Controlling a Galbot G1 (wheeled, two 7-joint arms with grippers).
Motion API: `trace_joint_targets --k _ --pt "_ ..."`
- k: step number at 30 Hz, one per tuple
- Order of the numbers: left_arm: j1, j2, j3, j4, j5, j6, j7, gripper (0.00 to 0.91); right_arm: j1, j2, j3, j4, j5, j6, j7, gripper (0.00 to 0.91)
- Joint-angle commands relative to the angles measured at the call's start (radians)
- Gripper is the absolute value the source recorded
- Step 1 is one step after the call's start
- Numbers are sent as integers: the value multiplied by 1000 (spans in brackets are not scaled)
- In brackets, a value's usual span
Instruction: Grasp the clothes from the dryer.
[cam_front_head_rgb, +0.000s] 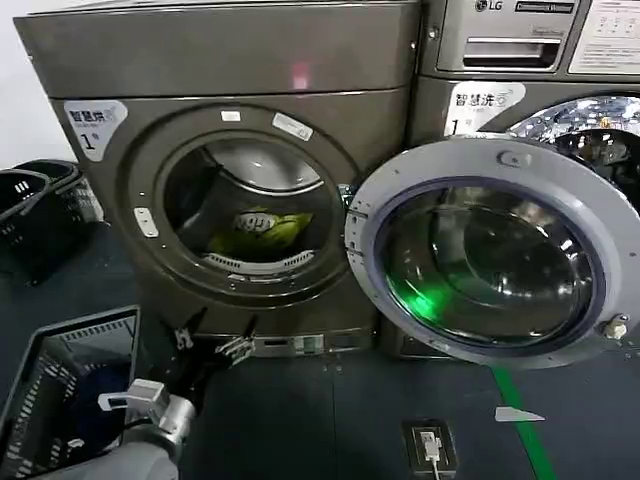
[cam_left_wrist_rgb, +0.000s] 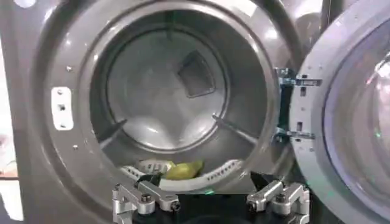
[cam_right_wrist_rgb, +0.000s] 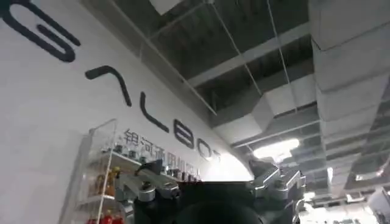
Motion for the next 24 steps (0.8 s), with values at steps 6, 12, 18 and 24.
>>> trace_joint_targets --k 6,12,18,24 --pt "-3 4 0 3 6 -1 -2 907 -7 0 4 4 3 3 -8 907" --pt "-2 5 -18 0 5 -3 -3 907 -10 0 8 9 5 2 -11 907" --pt "-14 7 -25 14 2 -2 -7 907 -7 9 4 13 4 3 -14 907" --pt "-17 6 -26 24 1 -2 -16 907 -7 10 8 10 2 5 -17 907"
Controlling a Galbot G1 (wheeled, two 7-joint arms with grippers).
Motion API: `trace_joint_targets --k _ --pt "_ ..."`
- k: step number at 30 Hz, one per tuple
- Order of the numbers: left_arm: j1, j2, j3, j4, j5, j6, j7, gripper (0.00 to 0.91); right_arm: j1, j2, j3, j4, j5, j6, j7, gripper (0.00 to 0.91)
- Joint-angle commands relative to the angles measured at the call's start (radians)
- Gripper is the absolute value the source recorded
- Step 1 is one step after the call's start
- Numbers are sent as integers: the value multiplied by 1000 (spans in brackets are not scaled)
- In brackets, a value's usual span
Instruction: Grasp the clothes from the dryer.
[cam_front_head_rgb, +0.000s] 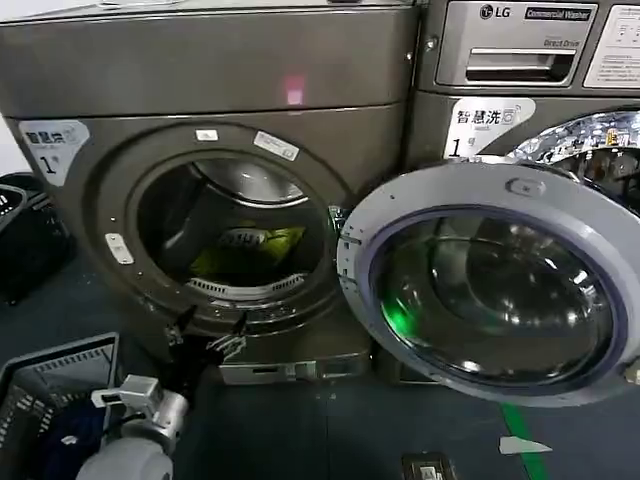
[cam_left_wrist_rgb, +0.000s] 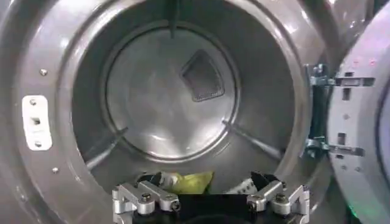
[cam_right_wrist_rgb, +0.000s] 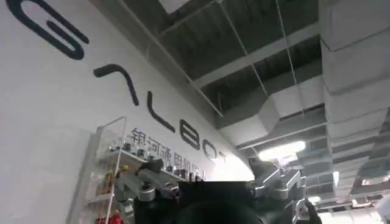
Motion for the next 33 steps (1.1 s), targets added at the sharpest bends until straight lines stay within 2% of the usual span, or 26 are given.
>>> trace_joint_targets --k 1,7,13,23,28,33 --pt "-4 1 -1 6 -1 0 -3 907 2 3 1 -1 -1 2 -1 907" --pt "-34 10 0 34 -4 -17 -7 907 0 12 7 16 -13 -9 -7 907" --pt "-194 20 26 155 -27 -55 -24 907 -18 29 13 46 -40 -13 -6 907" --pt "-570 28 119 613 -2 -112 -61 907 -56 42 57 58 -41 -16 -17 907" --pt "-731 84 180 848 22 -97 -5 907 -59 50 65 49 -43 -16 -25 907" --pt "-933 179 254 1078 70 -84 200 907 -59 49 71 44 -40 -16 -27 907"
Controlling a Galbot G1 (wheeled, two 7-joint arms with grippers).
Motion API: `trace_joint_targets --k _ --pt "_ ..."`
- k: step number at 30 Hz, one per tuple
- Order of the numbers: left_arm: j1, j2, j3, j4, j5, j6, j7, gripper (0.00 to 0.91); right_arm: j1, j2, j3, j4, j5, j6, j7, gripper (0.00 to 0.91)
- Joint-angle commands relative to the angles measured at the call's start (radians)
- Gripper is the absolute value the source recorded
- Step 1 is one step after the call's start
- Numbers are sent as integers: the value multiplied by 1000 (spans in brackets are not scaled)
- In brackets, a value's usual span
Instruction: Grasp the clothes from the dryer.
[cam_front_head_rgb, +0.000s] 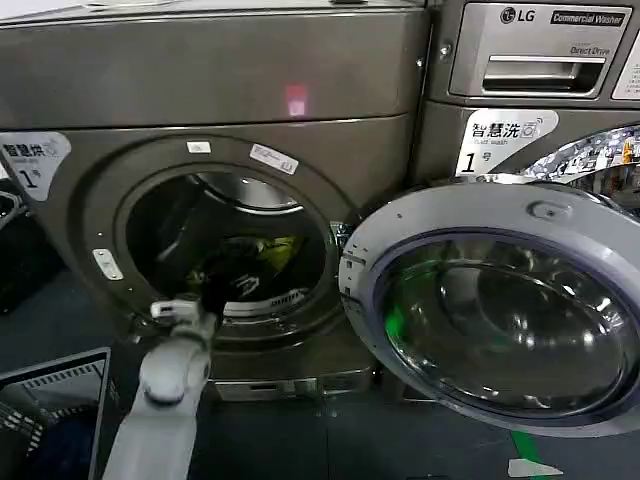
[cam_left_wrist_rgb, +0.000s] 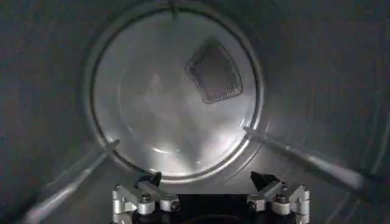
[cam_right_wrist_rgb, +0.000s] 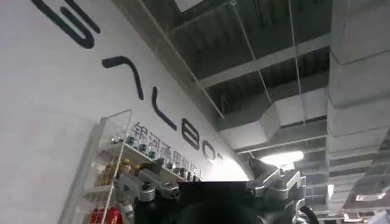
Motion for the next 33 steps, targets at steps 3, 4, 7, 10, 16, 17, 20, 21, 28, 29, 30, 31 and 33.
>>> trace_joint_targets --k 3,4,7,10,16,17,20,21,28,29,30,31,33 --pt "-492 154 178 585 97 -2 322 907 -5 0 13 -7 0 2 -6 907" --pt "-516 167 201 612 112 -8 371 907 -4 0 13 -8 0 2 -7 907" --pt "-583 205 317 679 184 -50 525 907 0 -2 9 -3 1 1 -8 907" --pt "-658 210 424 783 236 -99 584 907 2 -6 7 -1 1 1 -9 907" --pt "-798 169 622 1003 369 -217 670 907 1 -8 13 -10 1 3 -13 907" --pt "-825 152 649 1045 383 -226 680 907 1 -8 12 -10 0 3 -14 907" --pt "-897 104 706 1134 489 -258 708 907 5 -9 9 -9 -1 4 -15 907" --pt "-920 91 729 1158 518 -265 727 907 6 -8 8 -8 -2 4 -15 907" --pt "-999 19 824 1271 683 -326 786 907 17 -3 2 -3 -6 4 -17 907" --pt "-1003 13 827 1280 706 -331 791 907 19 -2 -2 -2 -8 4 -17 907" --pt "-1009 2 829 1293 728 -337 796 907 22 -1 -5 0 -9 5 -17 907" --pt "-1013 -6 828 1308 753 -344 799 907 25 0 -9 2 -11 5 -17 907" --pt "-1018 -19 831 1327 781 -349 802 907 28 1 -12 5 -12 4 -18 907"
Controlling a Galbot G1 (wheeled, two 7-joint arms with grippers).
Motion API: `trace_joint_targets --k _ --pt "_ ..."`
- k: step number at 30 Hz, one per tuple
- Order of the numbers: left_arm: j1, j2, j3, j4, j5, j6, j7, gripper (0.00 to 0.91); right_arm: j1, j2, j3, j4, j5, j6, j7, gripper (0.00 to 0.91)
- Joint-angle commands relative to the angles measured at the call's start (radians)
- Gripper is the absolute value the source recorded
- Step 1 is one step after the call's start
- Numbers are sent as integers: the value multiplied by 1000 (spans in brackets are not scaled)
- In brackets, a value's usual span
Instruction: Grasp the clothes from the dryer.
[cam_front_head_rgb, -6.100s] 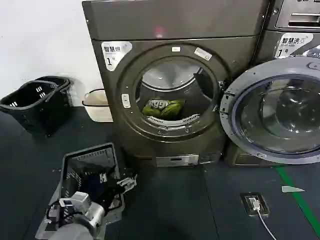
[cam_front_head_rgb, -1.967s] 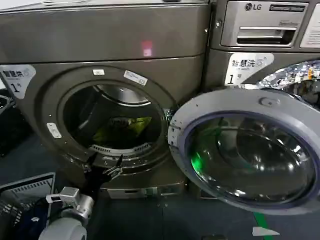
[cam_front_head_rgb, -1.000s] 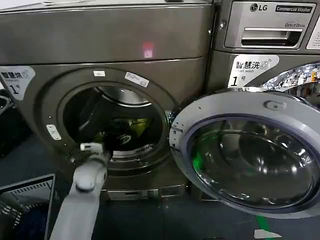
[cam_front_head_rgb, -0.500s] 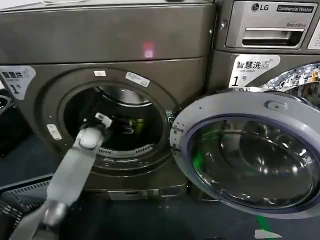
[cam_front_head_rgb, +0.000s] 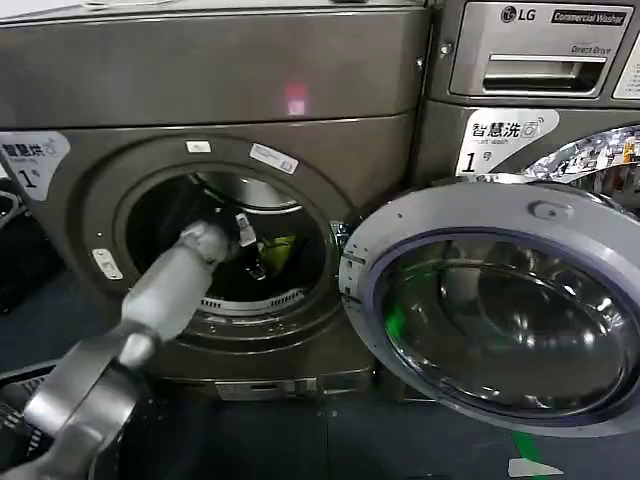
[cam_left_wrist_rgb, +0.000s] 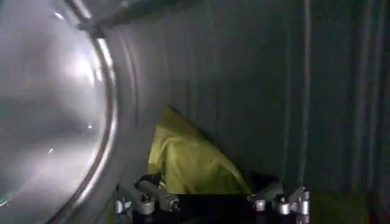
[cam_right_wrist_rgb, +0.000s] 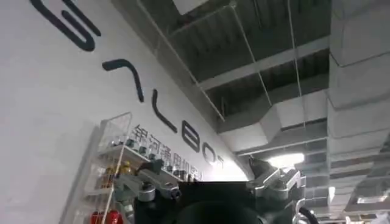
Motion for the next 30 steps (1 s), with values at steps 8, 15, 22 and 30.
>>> trace_joint_targets --k 8,15,22,30 --pt "-79 -102 111 205 215 -63 48 907 2 1 -3 3 -4 2 -2 907" --pt "-46 -106 89 227 176 -44 36 907 -3 2 -2 2 -4 4 -5 907" --pt "-12 -108 53 229 170 -37 21 907 2 1 -11 7 -6 6 -5 907" --pt "-3 -125 33 262 179 -36 -12 907 6 0 -14 3 -14 11 -9 907"
